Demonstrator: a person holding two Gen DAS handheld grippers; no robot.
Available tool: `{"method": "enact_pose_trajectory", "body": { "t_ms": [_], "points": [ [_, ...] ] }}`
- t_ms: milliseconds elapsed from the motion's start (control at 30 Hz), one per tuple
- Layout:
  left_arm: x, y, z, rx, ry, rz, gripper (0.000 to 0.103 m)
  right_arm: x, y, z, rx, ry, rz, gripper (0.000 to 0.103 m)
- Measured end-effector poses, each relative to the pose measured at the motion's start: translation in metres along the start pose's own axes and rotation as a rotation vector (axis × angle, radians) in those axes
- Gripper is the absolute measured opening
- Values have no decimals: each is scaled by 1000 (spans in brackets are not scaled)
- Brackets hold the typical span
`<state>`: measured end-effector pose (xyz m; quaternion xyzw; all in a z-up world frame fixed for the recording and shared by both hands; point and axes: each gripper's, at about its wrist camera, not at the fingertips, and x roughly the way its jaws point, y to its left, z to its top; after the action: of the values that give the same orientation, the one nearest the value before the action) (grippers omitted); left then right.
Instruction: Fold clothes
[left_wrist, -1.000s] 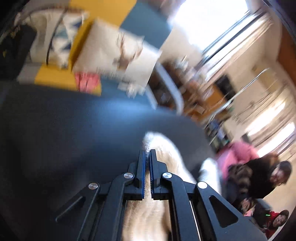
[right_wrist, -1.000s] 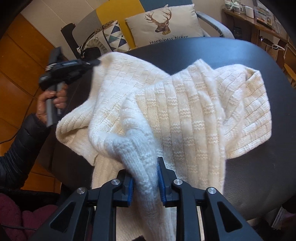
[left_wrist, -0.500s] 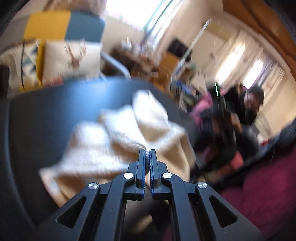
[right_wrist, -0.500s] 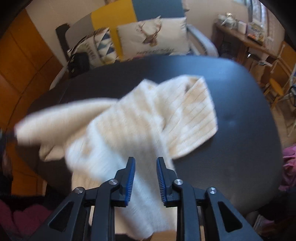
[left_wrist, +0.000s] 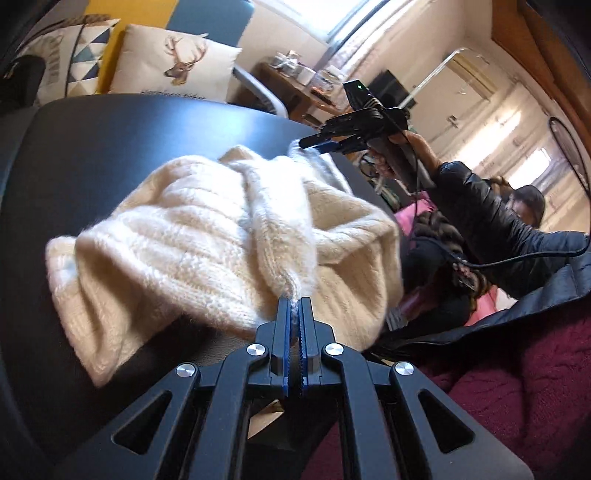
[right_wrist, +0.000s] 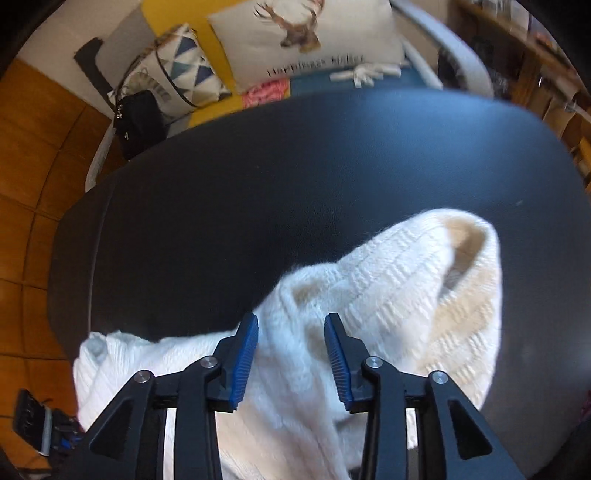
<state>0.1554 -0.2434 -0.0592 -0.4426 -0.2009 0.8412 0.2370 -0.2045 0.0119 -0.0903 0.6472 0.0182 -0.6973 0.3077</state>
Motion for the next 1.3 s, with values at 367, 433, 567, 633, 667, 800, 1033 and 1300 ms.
{"method": "enact_pose_trajectory", "body": {
  "t_ms": [367, 433, 567, 633, 667, 800, 1033, 1300],
  "points": [
    [20, 22, 6, -122, 14, 7, 3, 43, 42, -20, -204, 6, -187, 11],
    [20, 25, 11, -142, 1, 6, 3, 19, 51, -28, -218, -119, -194, 9],
    [15, 25, 22, -134, -18, 15, 3, -73, 44, -61, -156, -472, -99, 7],
    [15, 20, 26, -105, -16, 21, 4, -118, 26, -89, -101, -624, -75, 7],
    [14, 17, 27, -85, -11, 15, 4, -131, 15, -104, -72, -658, -84, 7],
    [-1, 3, 32, -13, -6, -26, 4, -140, -44, -162, 86, -631, -214, 7],
    [-37, 21, 83, -39, -115, 12, 25, -95, -132, -236, 331, -456, -290, 7],
    [75, 34, 162, -98, 90, -85, 34, -85, -142, -242, 312, -440, -268, 12]
  ]
}}
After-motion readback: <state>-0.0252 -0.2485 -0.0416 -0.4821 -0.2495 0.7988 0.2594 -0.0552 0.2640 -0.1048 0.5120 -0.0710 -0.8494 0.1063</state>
